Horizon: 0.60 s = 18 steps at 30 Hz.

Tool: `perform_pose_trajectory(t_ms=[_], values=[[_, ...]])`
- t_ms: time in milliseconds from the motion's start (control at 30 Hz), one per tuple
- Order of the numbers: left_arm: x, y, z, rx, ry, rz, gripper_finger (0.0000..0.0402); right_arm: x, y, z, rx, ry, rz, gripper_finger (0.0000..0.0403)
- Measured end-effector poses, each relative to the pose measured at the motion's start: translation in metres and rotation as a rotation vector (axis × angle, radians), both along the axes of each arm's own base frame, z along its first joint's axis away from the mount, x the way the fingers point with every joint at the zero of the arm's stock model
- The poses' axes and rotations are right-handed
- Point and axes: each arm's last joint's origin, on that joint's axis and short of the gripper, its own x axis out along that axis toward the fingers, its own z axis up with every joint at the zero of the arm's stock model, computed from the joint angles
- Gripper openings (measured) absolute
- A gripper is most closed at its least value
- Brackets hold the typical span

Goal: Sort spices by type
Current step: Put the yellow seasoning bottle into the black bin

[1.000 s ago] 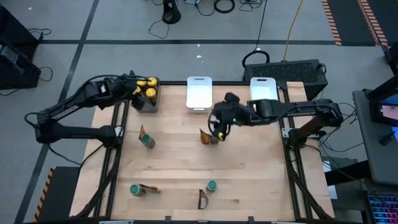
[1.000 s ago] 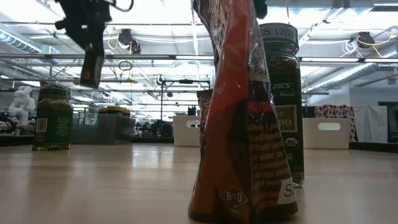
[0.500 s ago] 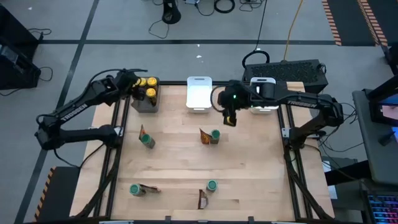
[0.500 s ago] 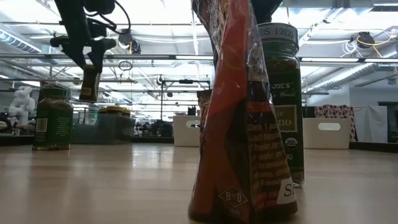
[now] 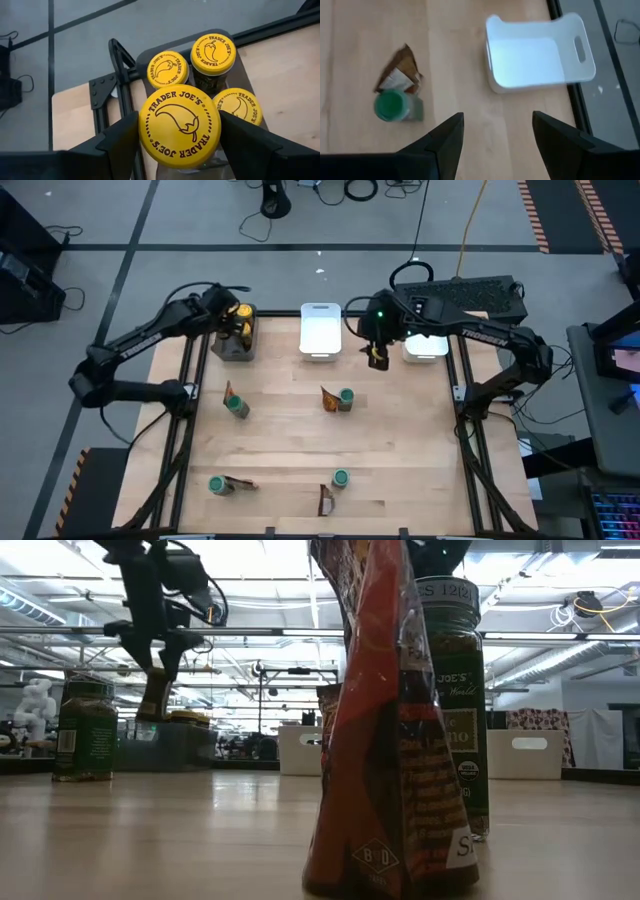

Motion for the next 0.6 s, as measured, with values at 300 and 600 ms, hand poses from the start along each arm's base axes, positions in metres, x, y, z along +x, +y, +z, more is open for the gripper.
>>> perform_pose_trajectory(t_ms=[300, 600], values=[[0.006, 0.007, -0.033, -0.037, -0.014, -0.01, 0.0256, -0.005, -0.004, -0.025, 0.062, 0.071, -0.065, 0.0219], [-0.001, 0.011, -0.065, -0.008, -0.064, 0.027, 0.0256, -0.005, -0.004, -0.026, 0.079, 0.067, -0.091, 0.0219]])
